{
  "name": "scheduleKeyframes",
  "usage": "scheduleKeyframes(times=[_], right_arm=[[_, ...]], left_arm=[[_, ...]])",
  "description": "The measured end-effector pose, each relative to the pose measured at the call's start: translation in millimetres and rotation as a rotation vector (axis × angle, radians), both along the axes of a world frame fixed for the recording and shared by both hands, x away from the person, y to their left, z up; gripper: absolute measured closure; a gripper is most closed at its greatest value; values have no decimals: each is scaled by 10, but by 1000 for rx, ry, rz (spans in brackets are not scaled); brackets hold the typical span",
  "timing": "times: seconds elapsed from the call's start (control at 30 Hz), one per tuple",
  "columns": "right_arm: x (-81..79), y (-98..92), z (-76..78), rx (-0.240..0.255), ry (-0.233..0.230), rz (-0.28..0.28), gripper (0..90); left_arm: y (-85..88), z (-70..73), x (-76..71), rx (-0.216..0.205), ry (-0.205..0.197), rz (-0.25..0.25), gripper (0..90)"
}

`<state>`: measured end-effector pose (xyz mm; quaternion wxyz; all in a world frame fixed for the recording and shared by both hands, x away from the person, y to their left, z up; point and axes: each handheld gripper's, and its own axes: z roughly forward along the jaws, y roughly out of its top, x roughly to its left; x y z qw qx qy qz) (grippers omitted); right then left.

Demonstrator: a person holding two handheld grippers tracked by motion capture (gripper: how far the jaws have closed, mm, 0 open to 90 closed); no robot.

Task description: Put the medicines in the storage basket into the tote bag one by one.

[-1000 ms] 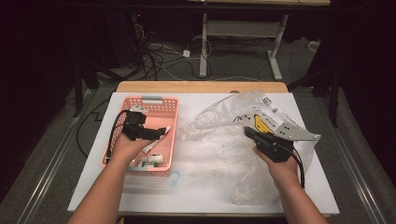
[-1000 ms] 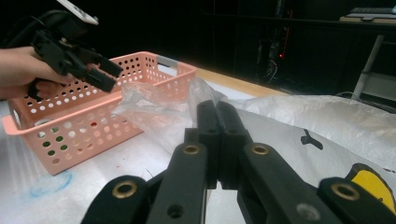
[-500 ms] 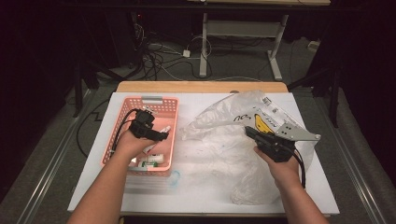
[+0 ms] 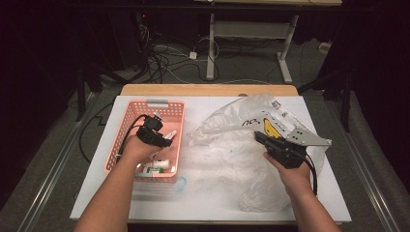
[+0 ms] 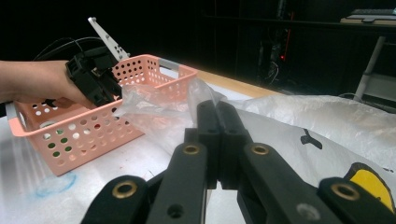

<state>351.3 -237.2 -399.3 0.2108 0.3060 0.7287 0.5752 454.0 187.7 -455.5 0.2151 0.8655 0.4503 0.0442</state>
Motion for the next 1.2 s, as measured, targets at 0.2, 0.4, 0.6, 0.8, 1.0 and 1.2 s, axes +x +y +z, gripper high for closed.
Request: scheduleKeyframes(times=[0.2,0.4,0.6,0.8,1.0,1.2], right_arm=[[7,7,-8,3,3,4,900],[6,2,-20,3,8,5,900],[2,5,-14,8,6,10,900],[-3,-14,-3,9,0,9,900],[-6,-9,-5,7,5,8,900],[-3,-13,0,13,1,9,900]], left_arm=[[-28,-34,9,29,10,-13,482],[-53,-42,25,42,12,-20,486],[-82,-44,34,49,3,-33,554],[-50,-46,48,45,-2,-19,655],[-46,-45,46,48,-7,-25,677],[-50,-40,43,52,-7,-29,681]])
